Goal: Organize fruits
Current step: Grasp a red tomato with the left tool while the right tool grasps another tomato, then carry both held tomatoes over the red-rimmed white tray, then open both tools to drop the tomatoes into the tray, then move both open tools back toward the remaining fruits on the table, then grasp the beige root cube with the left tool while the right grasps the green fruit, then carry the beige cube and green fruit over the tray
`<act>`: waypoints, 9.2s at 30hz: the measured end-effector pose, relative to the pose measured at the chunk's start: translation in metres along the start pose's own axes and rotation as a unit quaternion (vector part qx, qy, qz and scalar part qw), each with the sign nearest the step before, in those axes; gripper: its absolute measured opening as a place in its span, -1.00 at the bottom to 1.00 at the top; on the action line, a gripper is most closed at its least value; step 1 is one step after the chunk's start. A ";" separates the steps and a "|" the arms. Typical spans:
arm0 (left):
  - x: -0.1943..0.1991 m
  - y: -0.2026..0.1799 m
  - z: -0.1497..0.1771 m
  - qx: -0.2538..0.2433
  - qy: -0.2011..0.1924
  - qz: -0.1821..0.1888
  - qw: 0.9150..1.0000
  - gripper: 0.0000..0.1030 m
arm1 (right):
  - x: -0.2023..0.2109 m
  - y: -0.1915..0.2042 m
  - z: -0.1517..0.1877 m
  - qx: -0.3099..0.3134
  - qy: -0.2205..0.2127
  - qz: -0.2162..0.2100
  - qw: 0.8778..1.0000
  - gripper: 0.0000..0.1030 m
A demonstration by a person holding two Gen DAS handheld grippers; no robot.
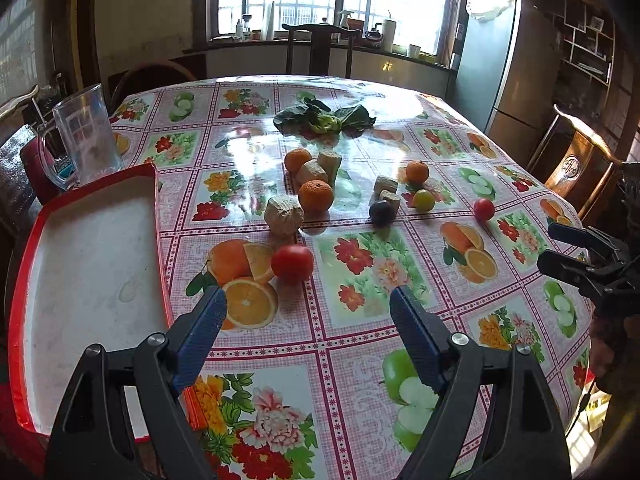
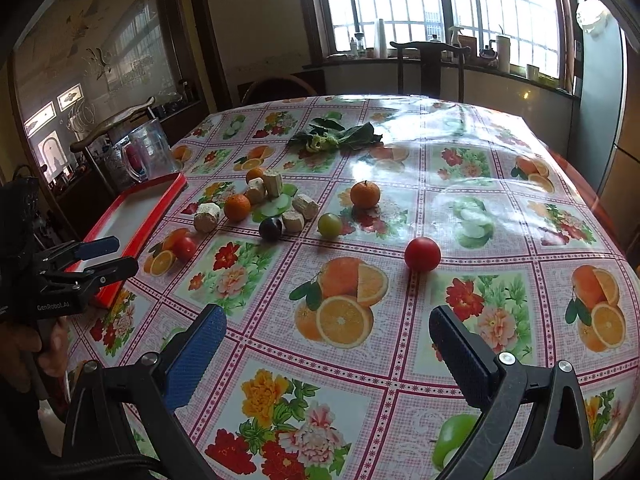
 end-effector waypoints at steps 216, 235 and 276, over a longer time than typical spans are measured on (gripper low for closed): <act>-0.043 0.022 -0.044 -0.002 0.051 0.017 0.999 0.47 | -0.039 -0.001 -0.026 -0.044 -0.004 -0.014 0.999 0.27; -0.087 0.032 -0.072 -0.004 0.063 0.010 0.998 0.47 | -0.106 -0.001 -0.068 -0.036 0.031 0.014 0.999 -0.05; -0.011 0.048 -0.033 0.023 0.011 0.050 0.998 -0.34 | -0.043 0.077 -0.055 -0.014 -0.023 -0.060 0.998 -0.53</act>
Point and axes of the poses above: each gripper's, at about its wrist camera, not at the fingertips, and x roughly against the way its jaws point, y to its left, z to its underside, the point moved 2 cm from there along -x, roughly the way its jaws point, and after that the axes turned 10 degrees about y, right-handed, at the moved point
